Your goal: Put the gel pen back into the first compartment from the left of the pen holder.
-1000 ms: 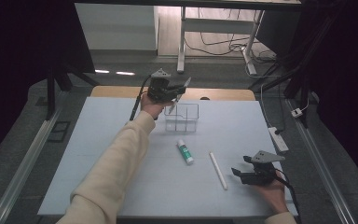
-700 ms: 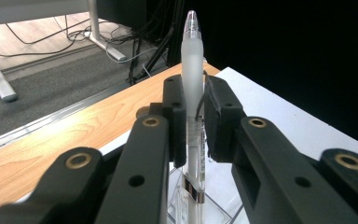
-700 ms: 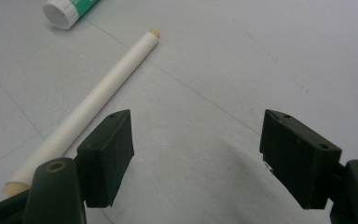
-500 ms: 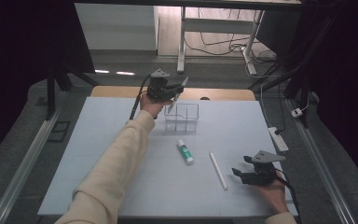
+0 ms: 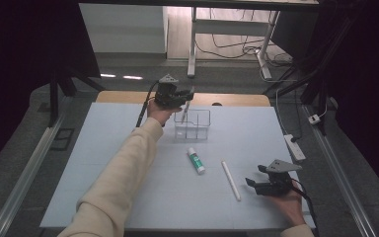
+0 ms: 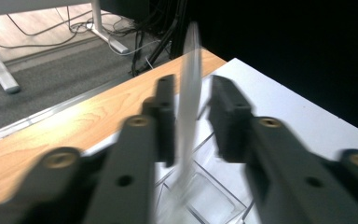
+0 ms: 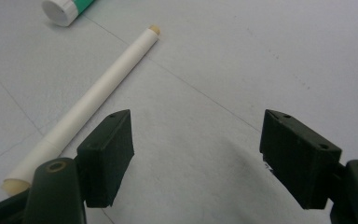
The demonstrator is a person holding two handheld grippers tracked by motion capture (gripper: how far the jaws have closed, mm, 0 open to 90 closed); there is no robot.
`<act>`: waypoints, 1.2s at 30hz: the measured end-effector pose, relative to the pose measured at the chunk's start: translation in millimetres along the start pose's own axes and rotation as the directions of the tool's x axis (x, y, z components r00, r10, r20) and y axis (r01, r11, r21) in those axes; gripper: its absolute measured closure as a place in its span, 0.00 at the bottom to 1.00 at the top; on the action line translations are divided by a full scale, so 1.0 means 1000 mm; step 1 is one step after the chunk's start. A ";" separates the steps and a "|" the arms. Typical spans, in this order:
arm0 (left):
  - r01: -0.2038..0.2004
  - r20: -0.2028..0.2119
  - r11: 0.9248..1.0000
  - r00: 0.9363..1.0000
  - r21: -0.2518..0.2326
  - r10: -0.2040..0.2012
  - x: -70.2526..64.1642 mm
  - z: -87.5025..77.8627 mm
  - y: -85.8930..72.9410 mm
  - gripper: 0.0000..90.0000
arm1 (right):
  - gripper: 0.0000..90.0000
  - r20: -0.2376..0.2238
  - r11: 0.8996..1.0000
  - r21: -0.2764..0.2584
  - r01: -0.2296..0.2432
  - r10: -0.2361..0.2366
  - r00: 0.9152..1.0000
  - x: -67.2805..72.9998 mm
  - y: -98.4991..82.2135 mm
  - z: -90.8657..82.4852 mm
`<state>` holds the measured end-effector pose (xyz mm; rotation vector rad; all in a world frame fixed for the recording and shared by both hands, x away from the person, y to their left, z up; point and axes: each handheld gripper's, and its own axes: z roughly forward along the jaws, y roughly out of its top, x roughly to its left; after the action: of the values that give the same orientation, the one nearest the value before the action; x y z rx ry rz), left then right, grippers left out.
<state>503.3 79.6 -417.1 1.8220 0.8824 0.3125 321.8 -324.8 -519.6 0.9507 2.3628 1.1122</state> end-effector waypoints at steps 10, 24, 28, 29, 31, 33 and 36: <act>0.000 0.036 1.000 0.999 0.017 0.000 -0.001 -0.011 -0.004 0.60 | 0.28 -0.002 1.000 -0.003 0.001 -0.001 1.000 0.000 0.000 0.000; -0.044 0.078 0.996 0.996 0.073 0.038 -0.015 -0.029 -0.021 0.56 | 0.28 0.007 1.000 -0.004 0.003 -0.003 1.000 0.001 0.001 -0.001; -0.067 0.070 0.994 0.996 0.086 0.061 -0.022 -0.042 -0.027 0.54 | 0.28 0.004 1.000 -0.013 0.000 0.000 1.000 0.001 0.001 -0.002; -0.069 0.073 0.994 0.995 0.082 0.063 -0.024 -0.048 -0.030 0.53 | 0.28 0.004 1.000 -0.009 0.003 -0.003 1.000 0.001 0.001 -0.002; -0.072 0.075 0.994 0.995 0.086 0.066 -0.026 -0.054 -0.034 0.52 | 0.28 0.004 1.000 -0.008 0.004 -0.003 1.000 0.001 0.001 -0.001; -0.093 0.072 0.991 0.994 0.100 0.086 -0.029 -0.059 -0.038 0.51 | 0.28 0.004 1.000 -0.005 0.006 -0.006 1.000 0.002 0.001 -0.001; -0.097 0.079 0.990 0.993 0.107 0.089 -0.034 -0.066 -0.044 0.50 | 0.28 -0.001 1.000 -0.010 0.005 -0.005 1.000 0.002 0.002 -0.001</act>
<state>422.5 110.7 -421.9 1.9680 0.7781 0.2573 320.6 -323.3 -517.7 0.9400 2.3571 1.1221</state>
